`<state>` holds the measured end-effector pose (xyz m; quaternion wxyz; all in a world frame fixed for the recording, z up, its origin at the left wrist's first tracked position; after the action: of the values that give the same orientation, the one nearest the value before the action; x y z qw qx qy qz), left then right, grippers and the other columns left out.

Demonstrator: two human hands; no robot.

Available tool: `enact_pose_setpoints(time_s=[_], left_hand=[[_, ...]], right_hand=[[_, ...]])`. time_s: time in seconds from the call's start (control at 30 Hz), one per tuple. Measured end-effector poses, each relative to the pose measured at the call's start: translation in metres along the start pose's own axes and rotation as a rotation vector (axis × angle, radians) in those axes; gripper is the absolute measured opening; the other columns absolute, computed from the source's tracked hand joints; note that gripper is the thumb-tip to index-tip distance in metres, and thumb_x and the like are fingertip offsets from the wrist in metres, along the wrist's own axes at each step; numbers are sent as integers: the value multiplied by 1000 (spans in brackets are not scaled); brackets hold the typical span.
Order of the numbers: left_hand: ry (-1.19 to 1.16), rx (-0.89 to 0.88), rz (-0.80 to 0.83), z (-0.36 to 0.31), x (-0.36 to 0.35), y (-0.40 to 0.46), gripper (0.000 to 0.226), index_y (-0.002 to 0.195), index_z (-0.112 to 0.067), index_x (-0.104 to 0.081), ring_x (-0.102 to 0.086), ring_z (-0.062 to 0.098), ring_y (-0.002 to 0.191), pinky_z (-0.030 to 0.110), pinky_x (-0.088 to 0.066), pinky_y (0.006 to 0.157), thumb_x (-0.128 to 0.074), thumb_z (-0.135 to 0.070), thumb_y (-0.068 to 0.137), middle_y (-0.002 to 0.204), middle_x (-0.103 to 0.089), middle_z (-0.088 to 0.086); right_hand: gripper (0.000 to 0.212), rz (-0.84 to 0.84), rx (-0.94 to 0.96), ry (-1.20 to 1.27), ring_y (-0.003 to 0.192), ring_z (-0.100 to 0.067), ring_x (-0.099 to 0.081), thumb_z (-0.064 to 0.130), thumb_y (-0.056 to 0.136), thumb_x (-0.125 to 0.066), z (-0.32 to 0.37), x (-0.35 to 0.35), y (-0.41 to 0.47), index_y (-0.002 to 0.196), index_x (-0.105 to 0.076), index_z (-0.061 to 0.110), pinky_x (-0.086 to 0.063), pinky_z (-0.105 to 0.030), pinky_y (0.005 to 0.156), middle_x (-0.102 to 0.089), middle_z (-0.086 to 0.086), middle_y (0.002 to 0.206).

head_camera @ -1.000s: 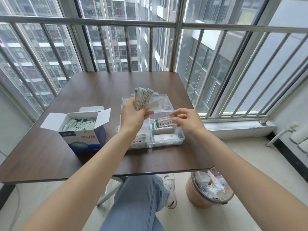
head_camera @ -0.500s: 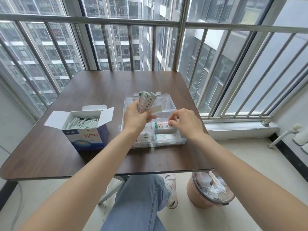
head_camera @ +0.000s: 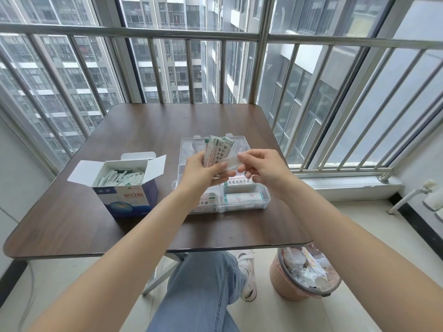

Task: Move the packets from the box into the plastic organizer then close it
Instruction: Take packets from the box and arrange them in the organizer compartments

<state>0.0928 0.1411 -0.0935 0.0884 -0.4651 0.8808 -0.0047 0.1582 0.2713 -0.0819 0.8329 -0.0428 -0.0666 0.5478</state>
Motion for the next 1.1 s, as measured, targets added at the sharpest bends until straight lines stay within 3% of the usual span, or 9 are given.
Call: enact_pose_setpoints(time_s=[0.1,0.23,0.4,0.53,0.7,0.8,0.9,1.1], left_hand=[[-4,-20,-9,-3,-1,1,10,97,-11,-58,-70,13,65,23,-58,67,-55,-3,93,87,-68,7],[65,-90,-181,-6,12,4,11,104,-10,-57,-67,7,56,21,-57,63,-51,-5,96,85,-65,3],[182,-147,-350,-6,28,8,17,109,-13,-57,-57,2,45,22,-50,60,-48,-8,96,82,-67,0],[321,-110,-268,0,21,10,18,111,-16,-56,-54,1,43,23,-40,52,-47,-11,97,83,-70,-3],[436,-93,-211,4,16,11,16,112,-13,-54,-55,-1,42,15,-35,43,-47,-14,98,87,-68,-4],[521,-86,-173,6,12,12,16,111,-14,-55,-55,-3,42,21,-41,52,-48,-19,98,88,-68,-5],[590,-88,-155,9,11,14,17,110,-12,-55,-56,-3,43,25,-48,61,-49,-21,97,93,-71,-3],[650,-187,-164,-1,7,6,13,103,-12,-57,-57,4,44,17,-44,53,-51,-20,95,86,-72,-5]], right_hand=[[14,14,-34,207,49,-5,-58,12,91,-59,-1,0,0,83,-65,2,-46,-12,49,-66,0,59],[28,-85,-76,298,58,-12,-63,26,91,-60,-7,15,5,76,-64,2,-52,-14,54,-67,-6,63],[5,-113,-3,-64,64,-15,-58,-3,82,-67,-14,27,11,83,-64,1,-54,-15,60,-59,-10,77],[9,-137,29,-298,58,-14,-58,1,78,-72,-18,30,13,79,-67,9,-52,-24,64,-62,-8,71],[6,-177,113,-629,59,-9,-57,9,77,-69,-13,20,13,78,-67,14,-44,-15,61,-64,-2,67],[5,-184,162,-787,69,-13,-54,14,76,-70,-11,17,11,81,-68,14,-38,-13,56,-60,-1,73],[5,-193,176,-891,76,-17,-53,16,77,-69,-12,14,13,81,-66,15,-42,-27,64,-57,0,76],[3,-216,177,-982,85,-19,-53,17,79,-65,-12,13,13,80,-63,19,-42,-30,69,-52,4,82]])
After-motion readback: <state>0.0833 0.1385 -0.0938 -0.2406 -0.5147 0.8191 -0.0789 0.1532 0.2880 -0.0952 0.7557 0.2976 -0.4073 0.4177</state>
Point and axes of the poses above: each hand's wrist, its own y-axis towards the middle knuckle, its own x-axis out of the back of the hand, z = x × y, the point moved 7 cm from there along y, towards the middle knuckle
